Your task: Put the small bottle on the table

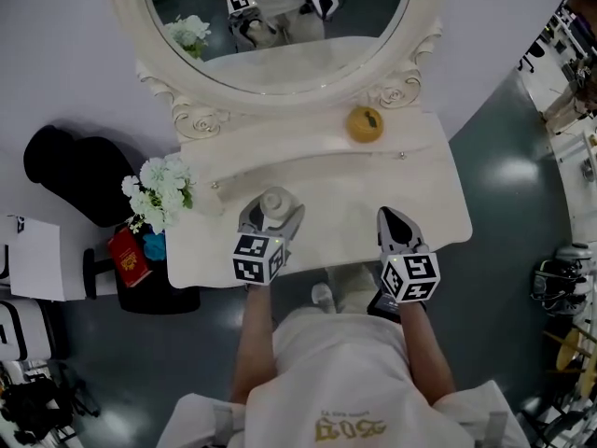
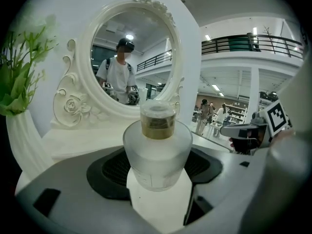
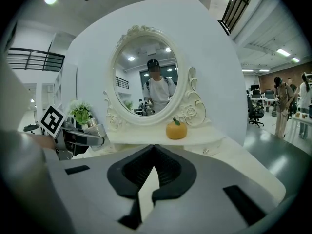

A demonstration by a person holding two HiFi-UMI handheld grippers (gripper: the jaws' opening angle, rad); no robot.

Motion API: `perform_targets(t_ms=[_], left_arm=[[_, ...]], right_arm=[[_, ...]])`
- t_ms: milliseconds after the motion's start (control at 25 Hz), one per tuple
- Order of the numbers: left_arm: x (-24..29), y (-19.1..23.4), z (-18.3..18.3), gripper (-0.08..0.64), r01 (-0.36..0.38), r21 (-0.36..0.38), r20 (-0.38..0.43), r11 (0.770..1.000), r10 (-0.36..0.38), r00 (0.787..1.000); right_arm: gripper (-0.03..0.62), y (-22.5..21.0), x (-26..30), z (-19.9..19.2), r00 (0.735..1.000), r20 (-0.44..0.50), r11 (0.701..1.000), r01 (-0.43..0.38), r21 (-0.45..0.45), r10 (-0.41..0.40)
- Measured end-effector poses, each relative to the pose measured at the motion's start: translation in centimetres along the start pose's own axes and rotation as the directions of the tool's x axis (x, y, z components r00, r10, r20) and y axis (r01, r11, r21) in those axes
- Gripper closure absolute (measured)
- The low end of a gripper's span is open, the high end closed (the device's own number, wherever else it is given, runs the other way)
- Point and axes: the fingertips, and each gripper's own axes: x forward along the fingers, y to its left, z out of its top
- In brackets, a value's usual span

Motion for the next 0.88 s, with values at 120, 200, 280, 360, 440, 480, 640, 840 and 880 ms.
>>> perform_targets(t_ms=[120,200,280,360,440,480,640,840,880], left_arm=[[0.7,0.4,0.6,0.216,-0.007,0.004,0.004,1.000,0.007,1.000],[1.3,0.6,0.9,0.216,-0.009,0.012,0.001,1.000,0.009,1.000],[1.8,0.6,1.0,0.216,-0.011,0.013,-0.004,1.000,0.011,1.000],[2.4,0.7,0.9,0.216,-0.009,0.011,-0.011,1.000,0.009,1.000],[3.2,1.0,0.8,0.216,-0.008,0.014,-0.022,1.000,0.008,1.000],[3.5,1.2,0.7,0.216,-0.010,0.013,-0.028,1.000,0.010,1.000],[4.6,2.0,0.0,0.216,-0.013,0.001,-0.047,1.000,0.013,0.999],[6.0,2.3,-1.2,0.216,-0.003,-0.011,-0.078,1.000,0.002,0.997],[6.3,2.3,-1.5,0.216,-0.002,-0.013,-0.083,1.000,0.001,0.997]], right_arm=[[0.580,-0.6,1.2,0.0,1.000,-0.001,1.000,-0.011,0.001,0.011],[0.580,-0.8,2.1,0.4,1.000,0.002,1.000,-0.021,-0.003,0.021],[0.580,-1.1,2.8,0.6,1.000,0.002,1.000,-0.028,-0.003,0.028],[0.580,-1.4,3.5,0.6,0.999,-0.004,0.999,-0.033,-0.005,0.033],[0.580,-1.7,4.3,0.3,0.999,-0.016,0.999,-0.036,-0.002,0.036],[0.580,-1.9,4.6,0.0,0.999,-0.024,0.999,-0.036,0.001,0.036],[0.580,-2.3,5.9,-0.9,0.998,-0.055,0.999,-0.040,0.009,0.040],[0.580,-2.7,7.2,-1.8,0.995,-0.086,0.999,-0.044,0.017,0.045],[0.580,-2.7,7.4,-2.0,0.995,-0.093,0.999,-0.045,0.018,0.047]])
